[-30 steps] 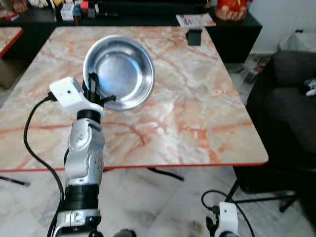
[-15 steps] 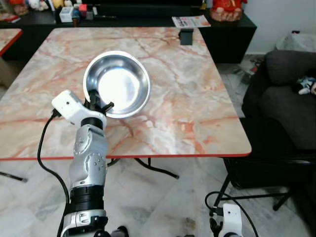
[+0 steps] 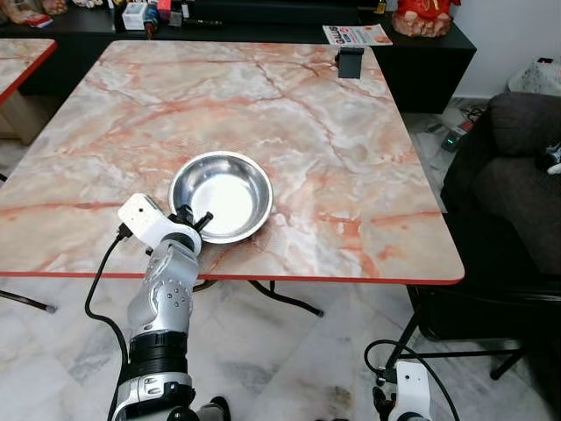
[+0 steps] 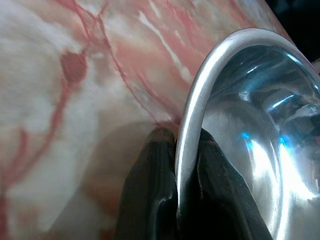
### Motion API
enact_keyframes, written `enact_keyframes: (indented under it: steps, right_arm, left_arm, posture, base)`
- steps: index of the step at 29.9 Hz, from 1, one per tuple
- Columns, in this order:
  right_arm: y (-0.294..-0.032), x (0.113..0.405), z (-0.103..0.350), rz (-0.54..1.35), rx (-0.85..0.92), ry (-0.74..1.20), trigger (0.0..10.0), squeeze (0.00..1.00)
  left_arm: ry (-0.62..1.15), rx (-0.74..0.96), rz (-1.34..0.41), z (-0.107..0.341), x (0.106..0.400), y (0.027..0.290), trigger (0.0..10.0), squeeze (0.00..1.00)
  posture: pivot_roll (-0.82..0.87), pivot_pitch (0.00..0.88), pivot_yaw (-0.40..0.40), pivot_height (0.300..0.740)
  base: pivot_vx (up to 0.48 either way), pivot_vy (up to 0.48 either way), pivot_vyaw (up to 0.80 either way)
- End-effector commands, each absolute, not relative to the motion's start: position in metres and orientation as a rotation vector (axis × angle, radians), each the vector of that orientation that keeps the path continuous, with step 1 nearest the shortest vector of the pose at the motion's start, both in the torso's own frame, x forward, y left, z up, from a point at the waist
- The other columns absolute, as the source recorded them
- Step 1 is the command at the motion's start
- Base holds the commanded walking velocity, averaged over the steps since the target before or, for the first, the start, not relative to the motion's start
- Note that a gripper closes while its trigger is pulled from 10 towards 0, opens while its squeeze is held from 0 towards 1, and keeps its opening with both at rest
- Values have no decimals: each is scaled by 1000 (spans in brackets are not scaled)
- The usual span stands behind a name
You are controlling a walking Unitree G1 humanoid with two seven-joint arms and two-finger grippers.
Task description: Setting the table
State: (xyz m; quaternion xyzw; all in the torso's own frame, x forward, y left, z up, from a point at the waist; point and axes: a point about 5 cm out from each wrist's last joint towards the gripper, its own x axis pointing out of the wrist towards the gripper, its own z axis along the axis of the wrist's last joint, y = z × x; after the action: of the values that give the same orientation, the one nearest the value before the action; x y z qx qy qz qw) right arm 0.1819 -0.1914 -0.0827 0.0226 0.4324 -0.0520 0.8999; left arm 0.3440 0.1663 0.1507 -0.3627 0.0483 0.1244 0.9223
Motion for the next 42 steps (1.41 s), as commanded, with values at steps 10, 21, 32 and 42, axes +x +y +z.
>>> enact_keyframes:
  steps: [10, 21, 32, 42]
  right_arm:
    - [-191, 176, -86, -113, 50, 917, 10000, 0]
    - [-192, 179, -84, -106, 44, 911, 10000, 0]
    - [-193, 179, -84, -104, 40, 912, 10000, 0]
    - [-192, 181, -83, -99, 40, 904, 10000, 0]
  left_arm:
    - [140, -736, 289, 154, 346, 167, 10000, 1000]
    - [112, -740, 292, 163, 345, 170, 10000, 1000]
    - [-89, -629, 281, 203, 330, 200, 10000, 0]
    - [-204, 68, 464, 215, 311, 265, 10000, 0]
  posture:
    - [51, 157, -37, 740]
    - [55, 151, -43, 740]
    - [62, 165, -50, 740]
    - [70, 171, -53, 740]
  base:
    - [0, 0, 0]
    - [0, 0, 0]
    - [0, 0, 0]
    - [0, 0, 0]
